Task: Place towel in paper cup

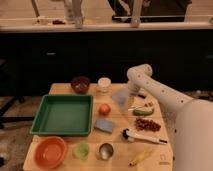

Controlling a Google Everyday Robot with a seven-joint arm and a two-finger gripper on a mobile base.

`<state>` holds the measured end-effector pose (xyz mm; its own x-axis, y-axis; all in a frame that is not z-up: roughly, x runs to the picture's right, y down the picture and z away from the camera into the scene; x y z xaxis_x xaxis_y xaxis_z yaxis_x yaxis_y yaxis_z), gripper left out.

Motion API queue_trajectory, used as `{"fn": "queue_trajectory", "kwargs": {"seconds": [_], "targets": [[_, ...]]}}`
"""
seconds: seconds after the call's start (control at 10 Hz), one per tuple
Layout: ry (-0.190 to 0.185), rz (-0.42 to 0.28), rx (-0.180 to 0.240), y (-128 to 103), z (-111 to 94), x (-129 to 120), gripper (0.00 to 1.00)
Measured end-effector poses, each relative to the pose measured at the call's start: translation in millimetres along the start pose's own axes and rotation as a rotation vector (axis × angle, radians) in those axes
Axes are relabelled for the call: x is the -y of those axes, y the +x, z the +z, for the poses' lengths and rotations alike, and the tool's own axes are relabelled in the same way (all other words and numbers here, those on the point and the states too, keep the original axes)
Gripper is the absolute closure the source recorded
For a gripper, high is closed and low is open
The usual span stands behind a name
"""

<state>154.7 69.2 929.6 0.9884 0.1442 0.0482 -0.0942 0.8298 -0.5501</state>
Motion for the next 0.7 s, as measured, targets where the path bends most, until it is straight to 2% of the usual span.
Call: {"fn": "queue_trajectory", "kwargs": {"seconds": [0.3,0.7], "targets": [[0.019,0.007,-0.018,2,8,0,0.20],[0.000,-0.004,-0.038,0,25,2,0.20]]}}
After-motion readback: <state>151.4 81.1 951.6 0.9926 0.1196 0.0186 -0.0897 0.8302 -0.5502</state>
